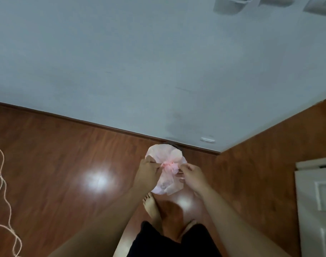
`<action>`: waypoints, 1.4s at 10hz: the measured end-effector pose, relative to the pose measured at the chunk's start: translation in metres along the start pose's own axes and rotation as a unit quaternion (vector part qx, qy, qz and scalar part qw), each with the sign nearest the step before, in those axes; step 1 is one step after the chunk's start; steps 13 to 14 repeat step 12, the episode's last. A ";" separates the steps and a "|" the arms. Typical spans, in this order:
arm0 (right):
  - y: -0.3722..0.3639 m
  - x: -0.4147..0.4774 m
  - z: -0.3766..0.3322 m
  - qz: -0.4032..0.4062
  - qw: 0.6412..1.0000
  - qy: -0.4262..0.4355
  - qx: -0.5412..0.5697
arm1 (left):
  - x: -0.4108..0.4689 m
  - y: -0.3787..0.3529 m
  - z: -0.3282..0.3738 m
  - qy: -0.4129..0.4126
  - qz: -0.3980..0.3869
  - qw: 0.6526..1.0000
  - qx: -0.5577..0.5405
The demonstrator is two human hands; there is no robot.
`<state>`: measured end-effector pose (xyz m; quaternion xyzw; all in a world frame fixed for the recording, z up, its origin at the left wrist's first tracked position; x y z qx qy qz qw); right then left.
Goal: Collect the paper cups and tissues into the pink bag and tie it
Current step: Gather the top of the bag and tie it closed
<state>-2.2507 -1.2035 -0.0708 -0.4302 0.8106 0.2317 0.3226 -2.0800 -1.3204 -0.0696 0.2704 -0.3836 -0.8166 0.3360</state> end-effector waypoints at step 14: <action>-0.004 0.119 -0.001 0.004 0.991 -0.030 -0.131 | 0.128 -0.060 -0.069 0.121 -0.213 0.970 0.011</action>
Point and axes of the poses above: each hand's wrist, its own x-axis towards the middle knuckle, its own y-axis out of the back of the hand, z = x × y, the point moved 2 cm from there along x, towards the middle knuckle, and after that the axes turned 5 degrees about x, right-handed, at the moved point
